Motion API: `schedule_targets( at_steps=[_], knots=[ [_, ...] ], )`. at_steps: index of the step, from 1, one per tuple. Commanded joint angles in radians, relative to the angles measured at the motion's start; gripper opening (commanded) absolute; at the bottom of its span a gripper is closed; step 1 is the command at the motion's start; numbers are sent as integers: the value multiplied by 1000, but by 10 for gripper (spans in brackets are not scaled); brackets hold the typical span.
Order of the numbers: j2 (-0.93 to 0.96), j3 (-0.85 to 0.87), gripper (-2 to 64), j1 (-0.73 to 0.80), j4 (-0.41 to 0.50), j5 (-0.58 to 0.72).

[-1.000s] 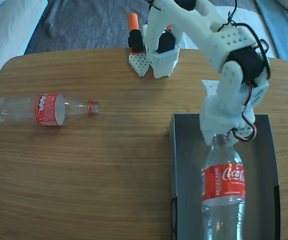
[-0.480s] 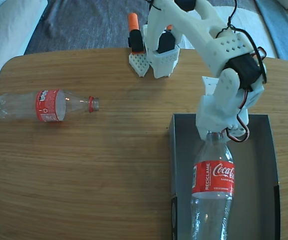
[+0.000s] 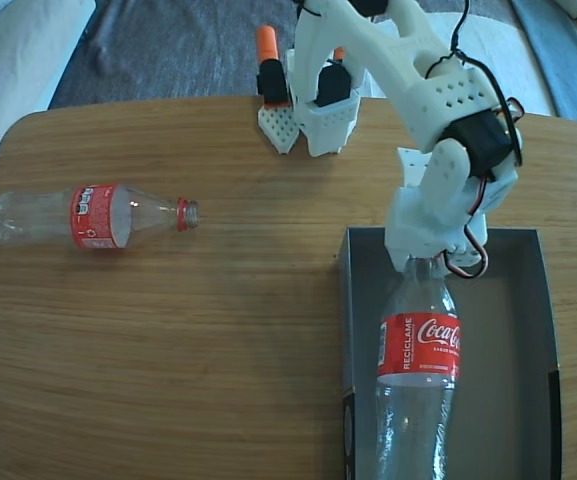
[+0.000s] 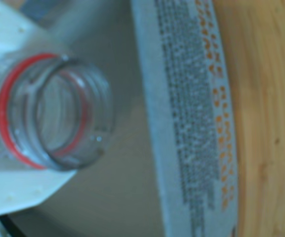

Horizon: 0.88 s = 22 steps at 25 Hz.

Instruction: Grasp the bottles and put them in the box.

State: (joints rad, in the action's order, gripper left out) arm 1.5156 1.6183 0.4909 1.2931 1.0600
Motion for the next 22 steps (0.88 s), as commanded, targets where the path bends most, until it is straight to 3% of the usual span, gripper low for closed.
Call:
schedule_targets(
  at_steps=[1, 7, 22],
  knots=[
    [69, 5, -3, -5, -29, 6],
    [52, 2, -3, -29, -115, 26],
    [-31, -5, -3, -66, -118, 77]
  ],
)
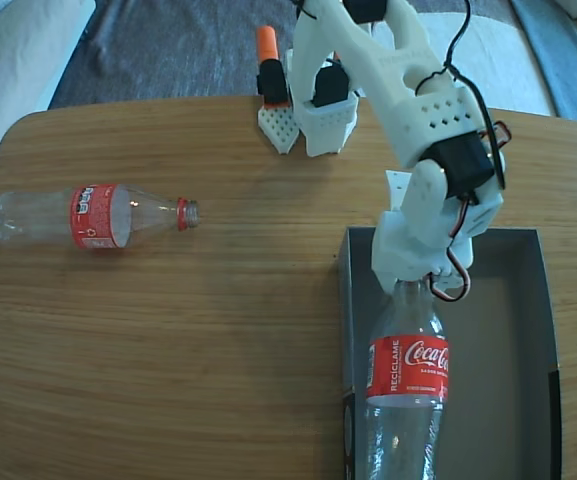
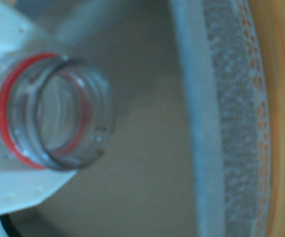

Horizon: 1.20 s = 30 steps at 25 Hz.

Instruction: Grasp the bottles and put them in the box.

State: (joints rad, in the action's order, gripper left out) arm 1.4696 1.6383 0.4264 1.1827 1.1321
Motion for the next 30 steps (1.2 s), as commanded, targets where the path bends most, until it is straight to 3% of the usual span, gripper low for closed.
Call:
schedule_targets(
  at_steps=[1, 14, 21, 27, 30],
  knots=[
    [15, -21, -3, -2, -18, 5],
    [11, -12, 3, -18, -41, 5],
    [26, -18, 196, -35, -31, -6],
    [29, -26, 275, -38, -29, -8],
    [29, -37, 281, -57, -29, -8]
  ],
)
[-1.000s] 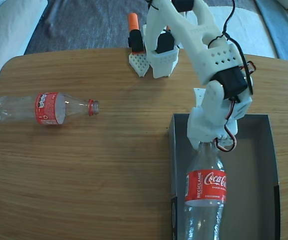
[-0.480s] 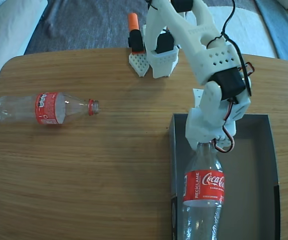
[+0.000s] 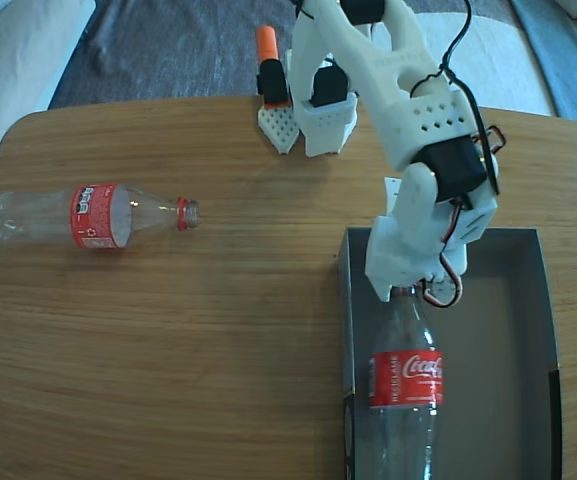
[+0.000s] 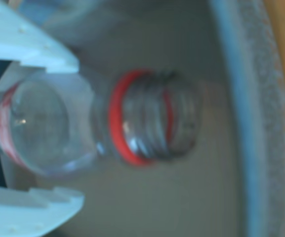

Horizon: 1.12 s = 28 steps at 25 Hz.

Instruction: Grasp the bottles and put them in the box.

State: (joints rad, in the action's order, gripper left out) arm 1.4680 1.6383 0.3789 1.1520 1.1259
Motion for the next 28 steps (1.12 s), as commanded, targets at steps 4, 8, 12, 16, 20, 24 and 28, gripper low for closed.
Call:
schedule_targets(
  at_steps=[4, 8, 12, 16, 20, 24, 28],
  knots=[
    [31, -86, 280, -43, 32, -2],
    [31, -158, 280, -109, 78, -2],
    [31, -241, 280, -156, 156, -2],
    [31, -341, 279, -204, 238, -5],
    [31, -408, 279, -273, 276, -138],
    [31, -436, 279, -337, 276, -273],
    [31, -459, 279, -400, 282, -439]
  ],
)
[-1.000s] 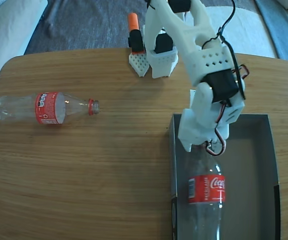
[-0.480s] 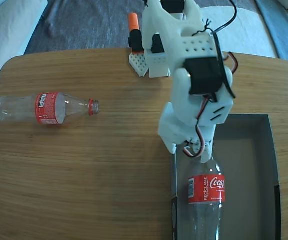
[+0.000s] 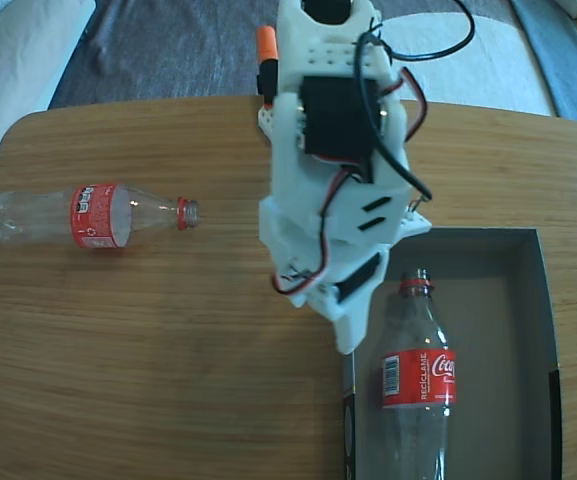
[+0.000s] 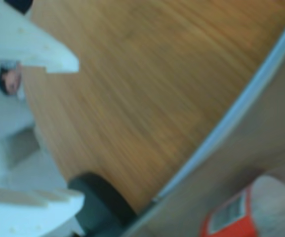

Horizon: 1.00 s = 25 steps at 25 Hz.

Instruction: Grasp the bottles and put them in the box.

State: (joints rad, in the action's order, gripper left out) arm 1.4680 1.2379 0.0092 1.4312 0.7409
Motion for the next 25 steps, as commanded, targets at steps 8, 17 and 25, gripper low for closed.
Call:
schedule_targets(
  at_steps=[8, 17, 25],
  knots=[
    [32, -61, 279, -152, 77, -267],
    [262, 118, 279, -210, 114, -267],
    [466, 354, 287, -261, 133, -264]
  ],
)
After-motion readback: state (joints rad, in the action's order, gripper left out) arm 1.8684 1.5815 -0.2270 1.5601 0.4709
